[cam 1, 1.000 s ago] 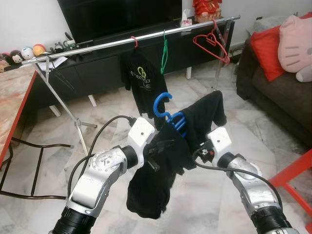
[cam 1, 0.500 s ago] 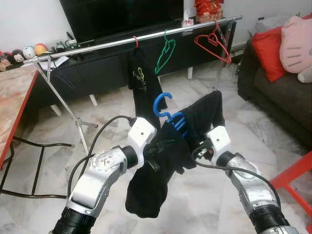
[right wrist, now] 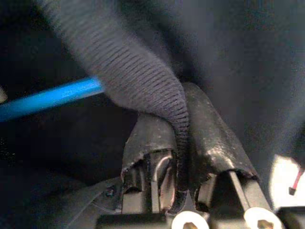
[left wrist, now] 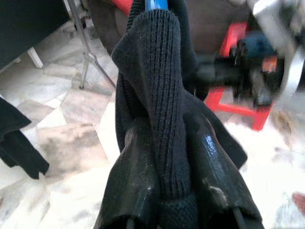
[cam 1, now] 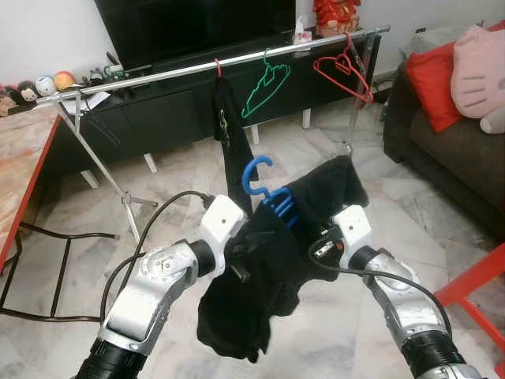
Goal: Hang hanger
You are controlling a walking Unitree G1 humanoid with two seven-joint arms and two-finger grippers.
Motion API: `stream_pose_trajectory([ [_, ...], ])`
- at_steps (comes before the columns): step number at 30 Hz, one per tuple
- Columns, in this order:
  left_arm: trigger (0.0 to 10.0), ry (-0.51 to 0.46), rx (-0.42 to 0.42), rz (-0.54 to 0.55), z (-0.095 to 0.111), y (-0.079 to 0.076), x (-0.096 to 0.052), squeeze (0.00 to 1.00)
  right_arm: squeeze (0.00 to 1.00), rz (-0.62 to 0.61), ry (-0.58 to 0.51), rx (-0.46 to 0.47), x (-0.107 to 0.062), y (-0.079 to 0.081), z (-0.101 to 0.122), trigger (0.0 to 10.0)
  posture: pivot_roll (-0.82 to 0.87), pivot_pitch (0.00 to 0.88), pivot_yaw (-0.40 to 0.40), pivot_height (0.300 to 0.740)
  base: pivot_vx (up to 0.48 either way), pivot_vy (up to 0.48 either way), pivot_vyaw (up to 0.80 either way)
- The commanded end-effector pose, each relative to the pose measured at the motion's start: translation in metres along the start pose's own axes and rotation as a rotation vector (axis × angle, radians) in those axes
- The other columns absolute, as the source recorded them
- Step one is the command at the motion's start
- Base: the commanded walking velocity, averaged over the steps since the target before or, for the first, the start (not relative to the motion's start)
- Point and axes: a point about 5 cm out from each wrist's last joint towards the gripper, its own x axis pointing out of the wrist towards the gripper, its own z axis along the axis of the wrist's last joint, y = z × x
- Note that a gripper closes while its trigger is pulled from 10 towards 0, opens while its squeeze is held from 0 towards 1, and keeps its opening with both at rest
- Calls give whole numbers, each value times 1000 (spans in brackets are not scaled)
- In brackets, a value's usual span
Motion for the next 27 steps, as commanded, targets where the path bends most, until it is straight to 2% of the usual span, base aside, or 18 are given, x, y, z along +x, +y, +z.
stream_pose_trajectory([
  [1,10000,20,38,32,-3,7,-7,0,0,18,-22,-26,5,0,7,0,-170,0,105,740,0,0,0],
  [4,10000,57,49,53,-10,12,-13,0,0,20,-16,-34,4,-1,7,0,-169,0,103,740,0,0,0],
  [7,10000,144,87,73,-26,17,-26,0,0,30,8,-57,3,-2,5,0,-167,0,98,740,0,0,0],
  [9,10000,161,96,70,-28,18,-30,0,0,34,12,-59,3,-2,5,0,-166,0,97,740,0,0,0],
  [17,10000,343,209,-29,-46,28,-61,0,0,72,51,-105,5,-4,4,0,-156,0,91,740,0,0,0],
  [21,10000,362,227,-52,-47,31,-70,0,0,93,92,-123,5,-4,0,0,-151,0,86,740,0,0,0],
  [27,10000,376,247,-180,-42,29,-87,0,0,100,195,-138,2,-6,-16,0,-143,0,74,740,0,0,0],
])
